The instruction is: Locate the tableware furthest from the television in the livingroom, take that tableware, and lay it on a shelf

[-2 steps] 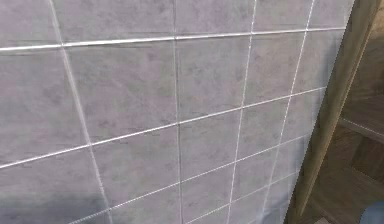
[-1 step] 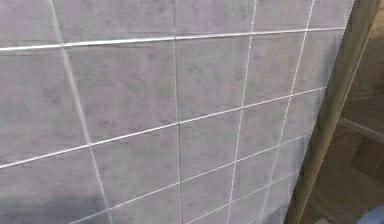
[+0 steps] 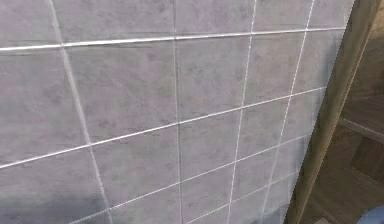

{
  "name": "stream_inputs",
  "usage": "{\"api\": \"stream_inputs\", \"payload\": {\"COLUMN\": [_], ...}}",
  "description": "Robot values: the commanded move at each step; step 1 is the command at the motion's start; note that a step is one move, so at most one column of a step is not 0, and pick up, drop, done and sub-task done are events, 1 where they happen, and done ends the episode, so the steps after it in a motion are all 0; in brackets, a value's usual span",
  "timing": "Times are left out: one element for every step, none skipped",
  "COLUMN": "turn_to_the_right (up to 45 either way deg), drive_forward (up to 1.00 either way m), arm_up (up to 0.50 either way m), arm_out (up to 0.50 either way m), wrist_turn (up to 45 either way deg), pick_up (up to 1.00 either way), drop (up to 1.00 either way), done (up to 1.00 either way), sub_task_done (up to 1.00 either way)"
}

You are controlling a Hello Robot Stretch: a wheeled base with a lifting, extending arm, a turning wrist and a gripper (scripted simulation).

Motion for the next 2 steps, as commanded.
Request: {"api": "stream_inputs", "payload": {"turn_to_the_right": [0.0, 0.0], "drive_forward": [0.0, 0.0], "arm_up": [0.0, 0.0], "arm_out": [-0.08, 0.0], "wrist_turn": [0.0, 0.0], "pick_up": [0.0, 0.0], "drop": [0.0, 0.0], "done": [0.0, 1.0], "sub_task_done": [0.0, 0.0]}}
